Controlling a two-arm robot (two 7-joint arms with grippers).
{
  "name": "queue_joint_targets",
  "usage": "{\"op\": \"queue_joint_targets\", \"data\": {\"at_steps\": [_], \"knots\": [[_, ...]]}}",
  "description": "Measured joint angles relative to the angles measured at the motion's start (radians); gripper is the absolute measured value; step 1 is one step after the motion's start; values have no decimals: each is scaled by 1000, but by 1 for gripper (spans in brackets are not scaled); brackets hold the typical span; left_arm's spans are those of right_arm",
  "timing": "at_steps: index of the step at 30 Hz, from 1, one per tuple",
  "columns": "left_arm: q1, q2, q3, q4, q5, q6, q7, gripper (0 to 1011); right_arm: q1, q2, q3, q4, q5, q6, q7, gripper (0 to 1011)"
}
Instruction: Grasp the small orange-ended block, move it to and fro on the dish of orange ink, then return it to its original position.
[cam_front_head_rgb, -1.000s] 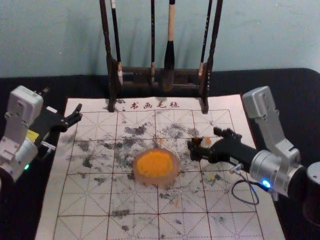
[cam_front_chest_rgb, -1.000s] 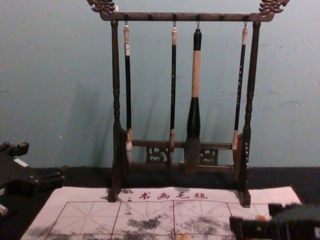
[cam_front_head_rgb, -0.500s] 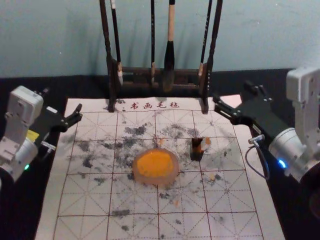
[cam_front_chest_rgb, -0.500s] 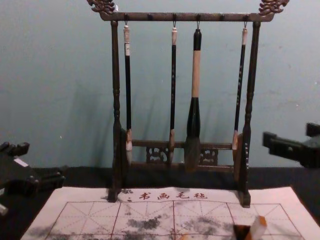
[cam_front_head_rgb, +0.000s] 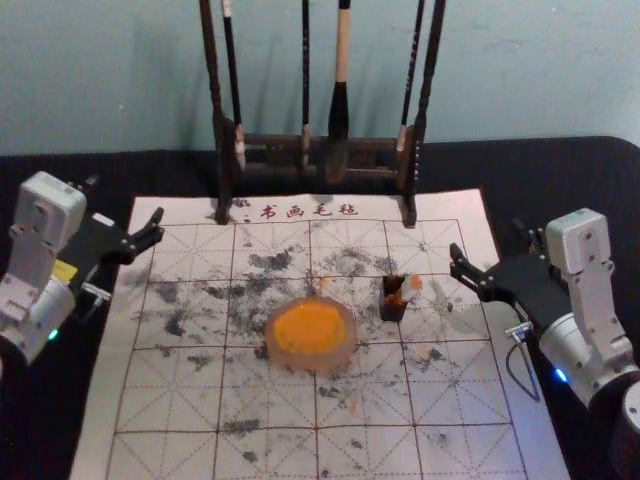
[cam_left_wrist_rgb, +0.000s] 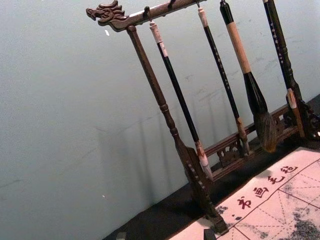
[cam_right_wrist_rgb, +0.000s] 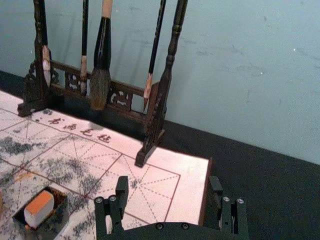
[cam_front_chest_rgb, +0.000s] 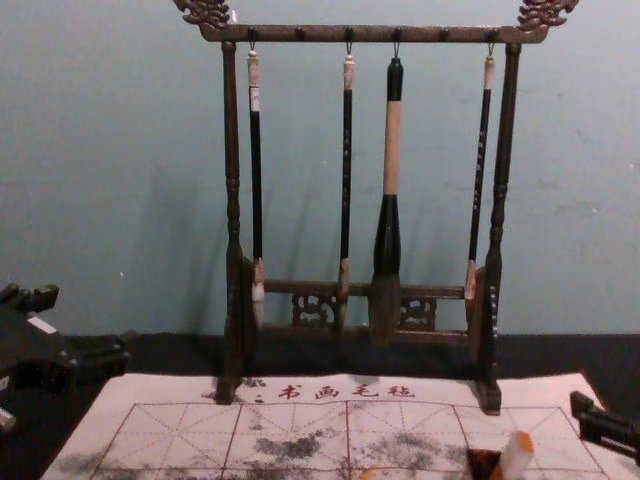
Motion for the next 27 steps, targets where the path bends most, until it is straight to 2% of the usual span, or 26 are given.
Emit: {"op": "queue_joint_targets", "data": {"at_steps": [27], "knots": [[0,0,0,0,0,0,0,1001,0,2,0,-6,1,-1,0,1002]]}}
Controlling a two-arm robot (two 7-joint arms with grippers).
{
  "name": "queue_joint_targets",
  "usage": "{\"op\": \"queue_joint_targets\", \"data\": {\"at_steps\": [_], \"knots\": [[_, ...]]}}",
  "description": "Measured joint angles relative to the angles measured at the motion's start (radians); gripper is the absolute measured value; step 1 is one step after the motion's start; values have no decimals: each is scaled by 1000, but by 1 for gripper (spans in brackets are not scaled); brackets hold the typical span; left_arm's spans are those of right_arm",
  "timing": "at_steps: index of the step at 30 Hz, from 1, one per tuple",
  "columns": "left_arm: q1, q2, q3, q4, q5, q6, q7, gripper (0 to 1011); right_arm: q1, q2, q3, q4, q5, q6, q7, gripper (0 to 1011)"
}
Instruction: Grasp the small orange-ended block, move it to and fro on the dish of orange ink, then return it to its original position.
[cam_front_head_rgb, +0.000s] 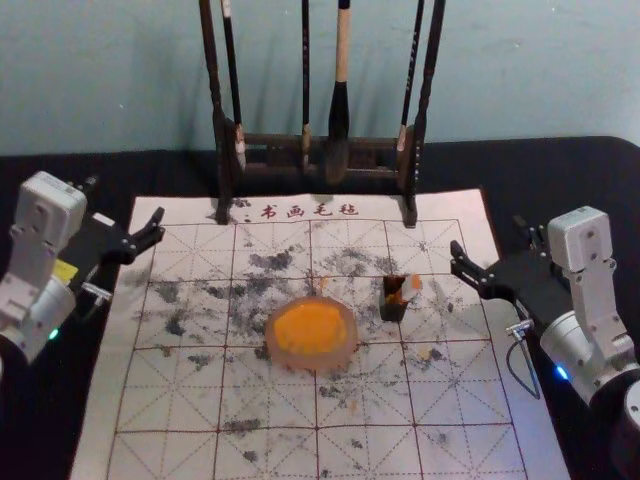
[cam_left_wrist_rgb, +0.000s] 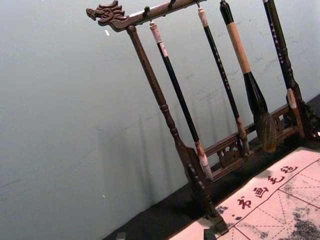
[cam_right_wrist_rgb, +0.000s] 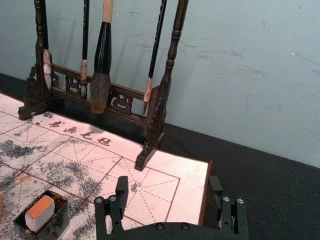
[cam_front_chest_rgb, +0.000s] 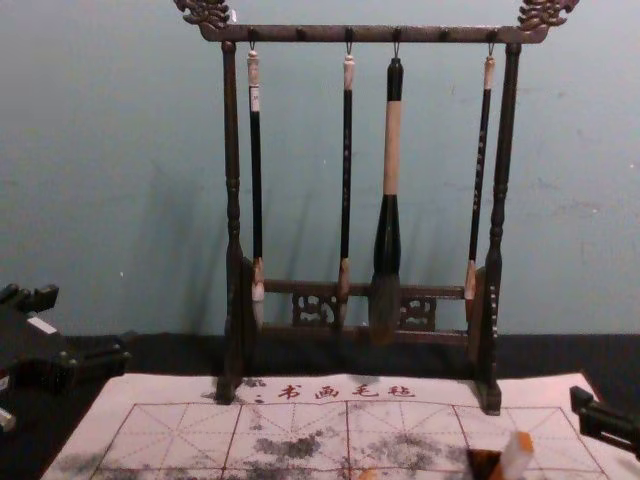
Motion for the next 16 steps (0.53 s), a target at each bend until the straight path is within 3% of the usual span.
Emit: {"op": "queue_joint_targets", "data": {"at_steps": [16], "knots": [[0,0,0,0,0,0,0,1001,0,0,0,-2,2,1,0,1003]]}}
